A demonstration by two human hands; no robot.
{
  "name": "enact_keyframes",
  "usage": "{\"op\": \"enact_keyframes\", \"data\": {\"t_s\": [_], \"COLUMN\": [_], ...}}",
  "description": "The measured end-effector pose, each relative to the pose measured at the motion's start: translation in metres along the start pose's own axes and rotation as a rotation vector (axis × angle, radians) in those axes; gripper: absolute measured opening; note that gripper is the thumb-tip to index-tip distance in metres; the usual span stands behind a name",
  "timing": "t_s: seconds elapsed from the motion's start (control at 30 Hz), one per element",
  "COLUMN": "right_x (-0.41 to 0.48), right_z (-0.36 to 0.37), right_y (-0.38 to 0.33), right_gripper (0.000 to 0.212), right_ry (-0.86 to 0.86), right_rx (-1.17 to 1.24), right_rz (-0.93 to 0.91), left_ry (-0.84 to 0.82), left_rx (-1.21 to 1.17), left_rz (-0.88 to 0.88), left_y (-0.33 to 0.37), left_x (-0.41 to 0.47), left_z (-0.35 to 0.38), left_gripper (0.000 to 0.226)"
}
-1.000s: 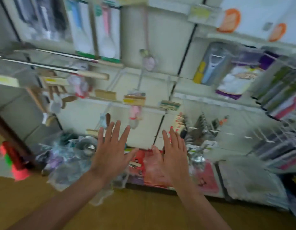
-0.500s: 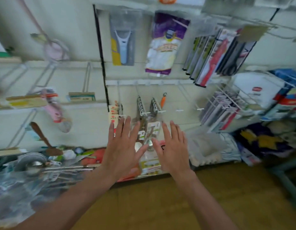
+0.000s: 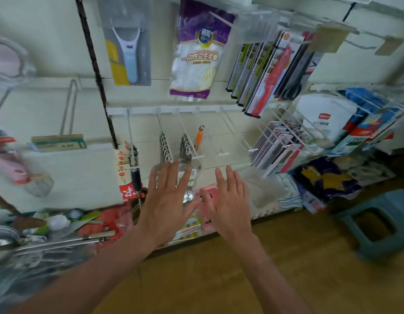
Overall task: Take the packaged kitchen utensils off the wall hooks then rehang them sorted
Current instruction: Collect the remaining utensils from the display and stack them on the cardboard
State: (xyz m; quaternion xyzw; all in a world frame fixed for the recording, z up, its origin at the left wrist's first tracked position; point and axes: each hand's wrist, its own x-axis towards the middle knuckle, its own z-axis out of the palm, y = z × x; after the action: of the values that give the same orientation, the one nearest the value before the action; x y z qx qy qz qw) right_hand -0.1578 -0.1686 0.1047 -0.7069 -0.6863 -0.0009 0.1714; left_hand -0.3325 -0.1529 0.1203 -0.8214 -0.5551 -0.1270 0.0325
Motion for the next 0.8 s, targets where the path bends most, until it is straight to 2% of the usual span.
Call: {"op": "enact_keyframes", "data": {"t_s": [0.17, 0.37, 0.57, 0.7, 0.8], "right_x": [0.016, 0.029, 0.054, 0.089, 0.11], "right_z": [0.008, 0.033, 0.06, 0.08, 0.095], "right_y": [0.014, 0.035, 0.073, 0.105, 0.126], "right_gripper": [0.086, 0.082, 0.077, 0.073, 0.073], "right_ry": [-0.002, -0.036, -0.098, -0.068, -0.058], "right_rx": [0.004, 0.026, 0.08, 0.138, 0.132], "right_rz": [0.015, 0.023, -0.025, -0.092, -0.158], "left_ry": [-0.001, 0.077, 0.043, 0.09, 0.059], "left_rx": [-0.047, -0.054, -0.068, -0.015, -0.029], "left_rz": [0.024, 0.112, 0.007, -0.047, -0.075], "left_y": [0.002, 0.016, 0.045, 0.067, 0.082], "left_x": [0.014, 0.023, 0.041, 0.07, 0.093], "left_z": [0.013, 0.049, 0.093, 0.118, 0.142], "left_gripper": [0.08, 0.067, 0.067, 0.063, 0.061]}}
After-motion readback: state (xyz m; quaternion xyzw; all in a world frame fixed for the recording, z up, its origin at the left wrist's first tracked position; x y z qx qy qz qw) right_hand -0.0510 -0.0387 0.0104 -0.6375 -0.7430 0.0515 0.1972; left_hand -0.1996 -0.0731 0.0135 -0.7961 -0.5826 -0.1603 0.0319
